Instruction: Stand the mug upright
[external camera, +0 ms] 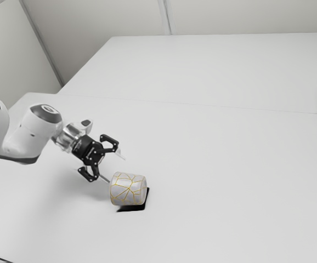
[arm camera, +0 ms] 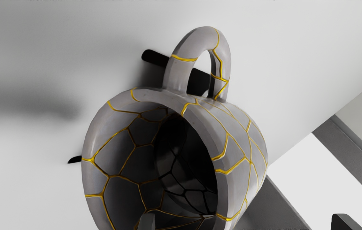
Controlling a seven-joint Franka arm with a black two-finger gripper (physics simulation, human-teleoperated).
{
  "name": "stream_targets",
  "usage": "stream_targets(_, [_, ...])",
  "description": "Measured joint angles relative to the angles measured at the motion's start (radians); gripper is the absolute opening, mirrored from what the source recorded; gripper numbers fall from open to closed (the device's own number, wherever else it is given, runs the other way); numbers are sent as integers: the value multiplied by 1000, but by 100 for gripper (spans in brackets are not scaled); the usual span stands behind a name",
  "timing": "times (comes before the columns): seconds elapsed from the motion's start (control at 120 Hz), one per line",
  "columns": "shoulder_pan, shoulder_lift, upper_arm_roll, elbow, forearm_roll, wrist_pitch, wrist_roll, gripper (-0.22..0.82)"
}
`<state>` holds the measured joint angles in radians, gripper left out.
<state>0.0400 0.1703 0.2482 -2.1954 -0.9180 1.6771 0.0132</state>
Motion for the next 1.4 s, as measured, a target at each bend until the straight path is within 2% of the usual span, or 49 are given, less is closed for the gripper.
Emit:
stream_targets(0.283, [-6, 49, -50, 6, -115, 56, -16, 59])
stream_targets(0.325, [-8, 49, -57, 6, -126, 68, -18, 52])
stream_targets(0.425, [-8, 49, -62, 7, -134, 87, -23, 24])
stream_targets(0.492, [-9, 48, -62, 8, -129, 96, -26, 10])
stream_targets(0.575, [-10, 47, -62, 10, -124, 103, -30, -1])
stream_targets(0.675, [-14, 47, -63, 15, -120, 109, -38, -8])
stream_targets(0.858, [-20, 38, -63, 37, -96, 116, -57, -14])
stream_targets(1.033, [-47, -8, -65, 118, 139, 124, -84, -16])
stream_targets(1.225, [-74, -34, -155, 198, 545, 208, -108, -17])
stream_targets(1.4, [-87, -32, -204, 208, 728, 320, -130, -18])
